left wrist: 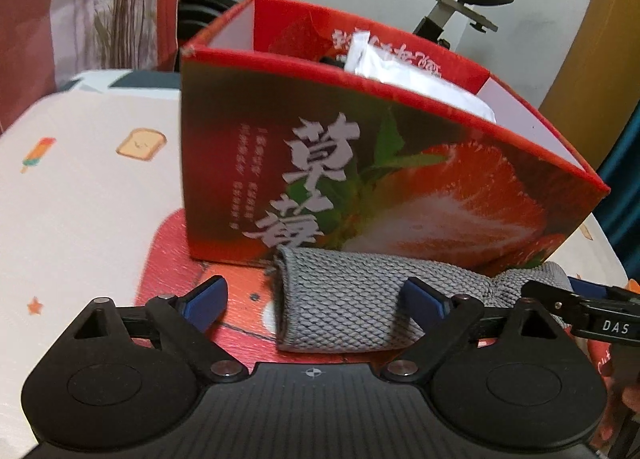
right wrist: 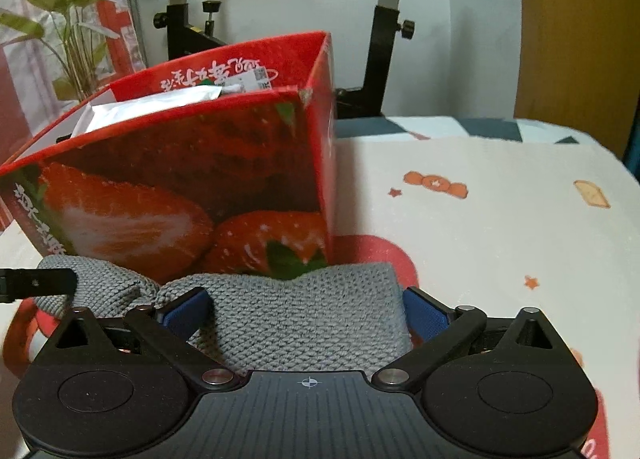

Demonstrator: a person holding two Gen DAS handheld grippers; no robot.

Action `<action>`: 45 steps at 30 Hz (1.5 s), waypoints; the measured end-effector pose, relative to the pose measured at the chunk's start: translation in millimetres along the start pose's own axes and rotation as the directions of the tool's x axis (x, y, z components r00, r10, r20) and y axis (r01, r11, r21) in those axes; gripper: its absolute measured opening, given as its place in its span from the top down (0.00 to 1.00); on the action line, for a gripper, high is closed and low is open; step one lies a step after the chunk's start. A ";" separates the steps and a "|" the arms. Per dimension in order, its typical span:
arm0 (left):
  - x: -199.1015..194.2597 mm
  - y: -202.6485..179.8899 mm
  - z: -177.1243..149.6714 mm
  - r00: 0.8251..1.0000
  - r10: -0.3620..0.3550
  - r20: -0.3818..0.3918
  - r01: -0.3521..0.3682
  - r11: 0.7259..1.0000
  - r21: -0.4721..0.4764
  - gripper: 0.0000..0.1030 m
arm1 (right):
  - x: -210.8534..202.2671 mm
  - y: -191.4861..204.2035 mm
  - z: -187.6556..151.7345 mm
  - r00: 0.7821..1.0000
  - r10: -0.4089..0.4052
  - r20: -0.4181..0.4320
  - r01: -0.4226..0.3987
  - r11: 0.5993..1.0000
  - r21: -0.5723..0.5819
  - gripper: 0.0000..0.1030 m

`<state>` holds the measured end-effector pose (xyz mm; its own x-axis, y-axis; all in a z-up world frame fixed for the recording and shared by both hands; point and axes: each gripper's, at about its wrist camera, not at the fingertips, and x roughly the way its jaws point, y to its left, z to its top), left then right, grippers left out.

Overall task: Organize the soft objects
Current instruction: 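Close both grippers on the grey mesh towel roll, then lift the grey towel roll with both grippers and lower it into the red box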

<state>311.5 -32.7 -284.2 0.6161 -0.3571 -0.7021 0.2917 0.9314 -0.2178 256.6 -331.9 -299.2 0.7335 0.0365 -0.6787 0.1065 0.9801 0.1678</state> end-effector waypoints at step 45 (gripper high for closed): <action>-63.4 6.0 -16.8 0.998 -0.043 0.048 0.040 0.997 0.063 0.87 | -55.8 76.9 -2.6 0.983 0.181 -0.001 -0.180 0.978 -0.103 0.79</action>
<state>261.9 -3.3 -252.4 0.6372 -0.3999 -0.6588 0.3614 0.9101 -0.2028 222.1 -258.0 -250.3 0.7396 0.2137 -0.6382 -0.0970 0.9722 0.2132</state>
